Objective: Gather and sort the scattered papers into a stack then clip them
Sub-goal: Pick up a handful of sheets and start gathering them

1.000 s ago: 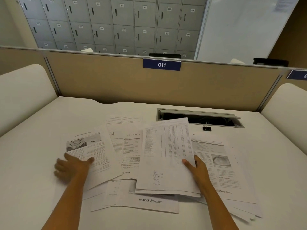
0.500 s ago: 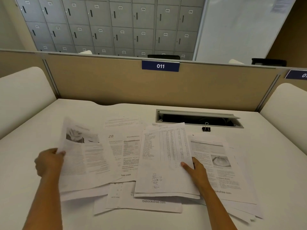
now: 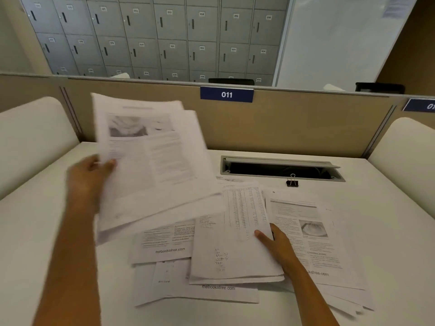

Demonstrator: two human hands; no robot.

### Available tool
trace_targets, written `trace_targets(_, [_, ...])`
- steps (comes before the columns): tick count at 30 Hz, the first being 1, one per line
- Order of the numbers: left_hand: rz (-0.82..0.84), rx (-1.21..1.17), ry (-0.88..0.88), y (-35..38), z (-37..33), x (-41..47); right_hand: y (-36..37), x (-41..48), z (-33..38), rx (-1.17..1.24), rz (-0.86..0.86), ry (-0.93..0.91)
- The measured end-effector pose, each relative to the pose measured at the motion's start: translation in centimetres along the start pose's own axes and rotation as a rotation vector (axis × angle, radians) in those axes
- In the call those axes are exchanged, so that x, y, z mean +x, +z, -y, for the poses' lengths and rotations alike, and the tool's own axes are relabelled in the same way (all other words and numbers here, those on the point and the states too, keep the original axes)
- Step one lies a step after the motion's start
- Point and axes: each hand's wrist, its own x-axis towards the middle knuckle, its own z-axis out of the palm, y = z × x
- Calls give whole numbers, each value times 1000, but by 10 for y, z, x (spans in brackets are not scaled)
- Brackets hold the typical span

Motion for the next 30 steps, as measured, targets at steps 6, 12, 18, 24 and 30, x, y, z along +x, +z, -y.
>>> trace_targets(6, [303,229,-163,113,51,-58,-5,-2,15,252,-18,124])
trace_targets(12, [383,342,-136,151,93,-101,-10,3,20,306,40,277])
trace_targets(18, [410,568,-88,160,122,-116,3,5,19,28,8,145])
trace_targets(24, [476,357,-234,148,101,-114,5,8,26,85,117,161])
trace_targets(30, [640,276,-477,126,79,-103,-4,12,31,27,166,273])
